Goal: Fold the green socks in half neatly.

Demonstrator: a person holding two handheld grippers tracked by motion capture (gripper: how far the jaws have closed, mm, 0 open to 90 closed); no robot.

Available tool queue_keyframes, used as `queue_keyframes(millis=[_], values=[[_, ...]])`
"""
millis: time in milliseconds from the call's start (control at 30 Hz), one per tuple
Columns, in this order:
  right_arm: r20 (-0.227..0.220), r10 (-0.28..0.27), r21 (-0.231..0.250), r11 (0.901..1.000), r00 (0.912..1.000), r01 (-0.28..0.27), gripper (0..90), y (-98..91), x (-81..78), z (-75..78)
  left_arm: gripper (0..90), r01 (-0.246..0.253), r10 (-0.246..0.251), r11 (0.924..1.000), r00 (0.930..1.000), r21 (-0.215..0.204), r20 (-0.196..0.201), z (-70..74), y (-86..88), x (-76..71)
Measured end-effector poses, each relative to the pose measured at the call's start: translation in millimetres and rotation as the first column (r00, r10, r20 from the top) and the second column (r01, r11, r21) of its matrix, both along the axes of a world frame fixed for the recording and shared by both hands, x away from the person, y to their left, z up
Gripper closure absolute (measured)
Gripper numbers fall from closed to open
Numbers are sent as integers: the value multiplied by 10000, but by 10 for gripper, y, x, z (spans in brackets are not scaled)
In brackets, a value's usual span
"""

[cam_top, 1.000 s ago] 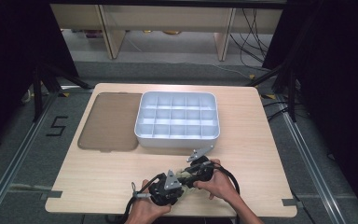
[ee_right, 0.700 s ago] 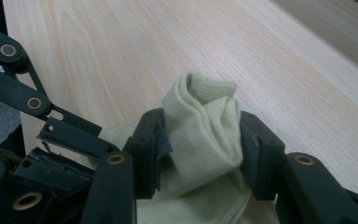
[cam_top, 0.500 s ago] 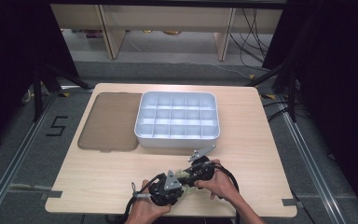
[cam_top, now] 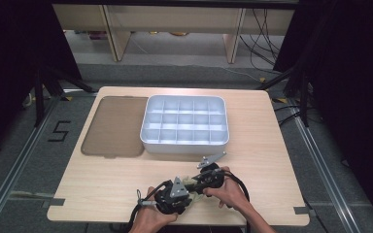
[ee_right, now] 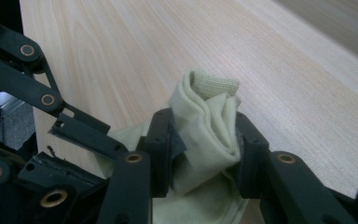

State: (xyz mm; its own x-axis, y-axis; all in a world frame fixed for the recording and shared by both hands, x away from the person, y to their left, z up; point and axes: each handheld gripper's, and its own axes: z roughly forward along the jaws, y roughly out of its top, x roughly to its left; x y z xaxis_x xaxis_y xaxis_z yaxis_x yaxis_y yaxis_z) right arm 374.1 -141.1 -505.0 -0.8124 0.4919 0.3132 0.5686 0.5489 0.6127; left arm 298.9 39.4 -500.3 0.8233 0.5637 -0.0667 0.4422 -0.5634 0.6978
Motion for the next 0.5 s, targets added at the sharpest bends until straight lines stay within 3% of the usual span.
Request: queue_keyframes(millis=[33,100,133,267,333,367,500], values=[[-29,24,29,10000,10000,-24,654,-3,4,-2,748,120,-121,9998,9999,144,80,7,13,12],[-1,-23,123,9999,10000,23,657,-7,8,-11,718,222,-223,9997,9997,-49,-114,7,24,17],[-89,-52,181,9998,9999,54,659,-4,2,-13,708,42,-50,9995,9997,-299,-256,-2,19,12],[-133,-50,153,9999,9999,52,663,-5,-8,-8,648,225,-227,9995,9997,-212,-114,16,46,7],[-9,27,178,9998,10000,-27,665,-6,2,-13,575,-55,41,9992,9994,-407,-348,24,60,-8],[-17,26,169,9999,10000,-26,665,-6,0,-12,554,91,-103,9994,9993,-326,-361,41,89,-3],[15,-4,168,9999,10000,4,665,-5,-11,-11,504,-144,123,9979,9993,-625,-346,115,205,-44]])
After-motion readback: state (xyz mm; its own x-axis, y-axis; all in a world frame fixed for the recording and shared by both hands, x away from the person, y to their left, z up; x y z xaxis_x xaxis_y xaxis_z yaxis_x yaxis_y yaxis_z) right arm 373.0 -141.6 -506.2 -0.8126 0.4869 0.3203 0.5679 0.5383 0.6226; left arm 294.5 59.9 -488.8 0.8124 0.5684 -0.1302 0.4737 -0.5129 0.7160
